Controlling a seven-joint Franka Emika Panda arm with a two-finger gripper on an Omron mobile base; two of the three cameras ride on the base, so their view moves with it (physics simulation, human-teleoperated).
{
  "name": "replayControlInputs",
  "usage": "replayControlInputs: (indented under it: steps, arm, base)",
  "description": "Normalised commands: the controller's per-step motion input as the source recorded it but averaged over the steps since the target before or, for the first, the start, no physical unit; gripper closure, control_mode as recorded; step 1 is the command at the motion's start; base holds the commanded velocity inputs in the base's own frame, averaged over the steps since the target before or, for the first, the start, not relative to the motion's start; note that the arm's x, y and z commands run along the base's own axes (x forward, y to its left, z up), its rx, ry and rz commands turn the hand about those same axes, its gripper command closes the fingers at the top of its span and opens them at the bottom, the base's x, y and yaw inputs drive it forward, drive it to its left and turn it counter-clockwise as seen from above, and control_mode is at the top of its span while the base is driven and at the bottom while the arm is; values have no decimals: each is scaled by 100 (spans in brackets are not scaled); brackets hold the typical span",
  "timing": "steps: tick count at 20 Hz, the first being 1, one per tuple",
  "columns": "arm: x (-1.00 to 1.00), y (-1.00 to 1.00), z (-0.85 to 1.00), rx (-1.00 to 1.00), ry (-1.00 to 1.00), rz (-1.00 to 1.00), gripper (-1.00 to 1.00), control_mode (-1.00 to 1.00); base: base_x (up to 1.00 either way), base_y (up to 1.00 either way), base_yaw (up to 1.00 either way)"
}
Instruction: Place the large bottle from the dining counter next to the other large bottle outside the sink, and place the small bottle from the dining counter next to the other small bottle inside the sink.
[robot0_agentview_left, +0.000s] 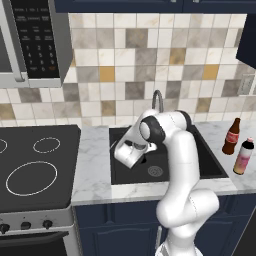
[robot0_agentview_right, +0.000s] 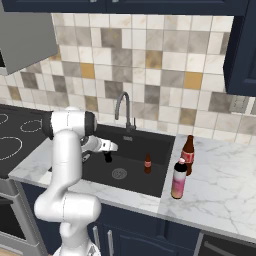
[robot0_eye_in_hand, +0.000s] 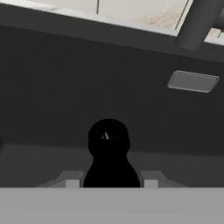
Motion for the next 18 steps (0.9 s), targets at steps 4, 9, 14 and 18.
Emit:
replayControlInputs:
  steps: [4, 9, 14, 18]
  arm:
    - [15, -21, -28, 0, 0, 0, 100, -100]
    - [1, -28, -37, 0, 0, 0, 100, -100]
    - [0, -31, -30, 0, -2, 0, 100, -100]
    - [0, -29, -30, 0, -3, 0, 100, -100]
  base:
    - [0, 0, 0]
    - [0, 0, 0]
    - [0, 0, 0]
    - [0, 0, 0]
